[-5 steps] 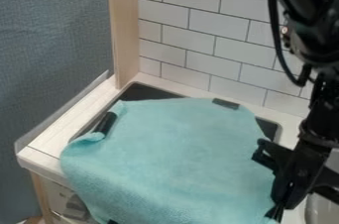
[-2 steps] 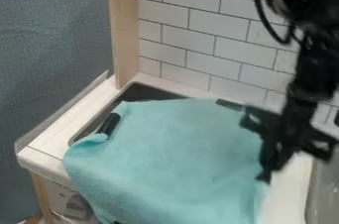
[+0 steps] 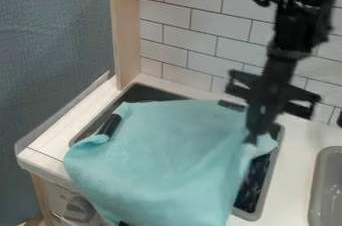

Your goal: Fold the cloth from bottom right to left

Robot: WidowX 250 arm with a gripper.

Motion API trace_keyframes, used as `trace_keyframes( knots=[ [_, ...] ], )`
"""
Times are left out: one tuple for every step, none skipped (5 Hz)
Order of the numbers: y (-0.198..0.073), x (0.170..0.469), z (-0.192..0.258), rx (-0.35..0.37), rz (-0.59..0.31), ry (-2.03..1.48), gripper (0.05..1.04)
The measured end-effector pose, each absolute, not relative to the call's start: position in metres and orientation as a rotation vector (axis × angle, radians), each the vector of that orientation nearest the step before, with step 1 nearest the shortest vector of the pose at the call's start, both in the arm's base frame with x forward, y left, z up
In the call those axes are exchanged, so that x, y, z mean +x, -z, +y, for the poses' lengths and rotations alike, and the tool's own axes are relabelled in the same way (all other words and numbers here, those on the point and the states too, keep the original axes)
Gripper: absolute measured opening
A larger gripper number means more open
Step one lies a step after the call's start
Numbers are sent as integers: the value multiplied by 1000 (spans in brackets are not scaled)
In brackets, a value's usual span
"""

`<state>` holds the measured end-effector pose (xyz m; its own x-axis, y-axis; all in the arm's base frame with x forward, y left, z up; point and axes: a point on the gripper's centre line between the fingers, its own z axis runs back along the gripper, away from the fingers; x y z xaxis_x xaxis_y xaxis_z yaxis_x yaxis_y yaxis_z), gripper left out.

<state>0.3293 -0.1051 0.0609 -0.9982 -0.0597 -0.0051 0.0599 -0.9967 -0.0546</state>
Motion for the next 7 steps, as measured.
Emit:
trace_keyframes(
  knots=[
    [-58, 337, -81, -31, 99, 3052, 55],
    [-50, 339, -65, -68, 131, 3058, 55],
    [-46, 341, -41, -82, 140, 3024, 55],
    [-33, 339, -25, -112, 128, 3008, 55],
    [-17, 335, -8, -129, 112, 2977, 55],
    [-9, 329, 0, -143, 63, 2974, 72],
    [-8, 329, 1, -144, 75, 2974, 226]
  ],
)
